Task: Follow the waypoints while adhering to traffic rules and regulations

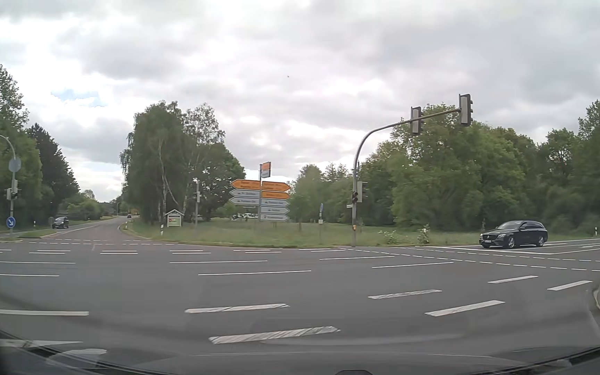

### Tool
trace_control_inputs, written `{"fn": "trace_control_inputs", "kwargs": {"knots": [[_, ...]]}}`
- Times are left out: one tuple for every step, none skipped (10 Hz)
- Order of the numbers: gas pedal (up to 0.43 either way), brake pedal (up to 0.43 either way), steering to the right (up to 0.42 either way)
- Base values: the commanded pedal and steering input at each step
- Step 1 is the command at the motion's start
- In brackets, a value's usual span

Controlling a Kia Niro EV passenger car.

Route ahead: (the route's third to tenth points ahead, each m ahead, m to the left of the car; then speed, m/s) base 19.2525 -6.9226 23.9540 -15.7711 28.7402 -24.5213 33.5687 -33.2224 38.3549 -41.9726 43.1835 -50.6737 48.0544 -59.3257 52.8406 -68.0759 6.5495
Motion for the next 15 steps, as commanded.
{"fn": "trace_control_inputs", "kwargs": {"knots": [[0.000, 0.000, 0.264], [0.000, 0.000, 0.269], [0.047, 0.000, 0.277], [0.138, 0.000, 0.281], [0.197, 0.000, 0.284], [0.220, 0.000, 0.284], [0.220, 0.000, 0.285], [0.220, 0.000, 0.285], [0.228, 0.000, 0.287], [0.287, 0.000, 0.288], [0.299, 0.000, 0.288], [0.299, 0.000, 0.287], [0.299, 0.000, 0.286], [0.299, 0.000, 0.286], [0.311, 0.000, 0.284]]}}
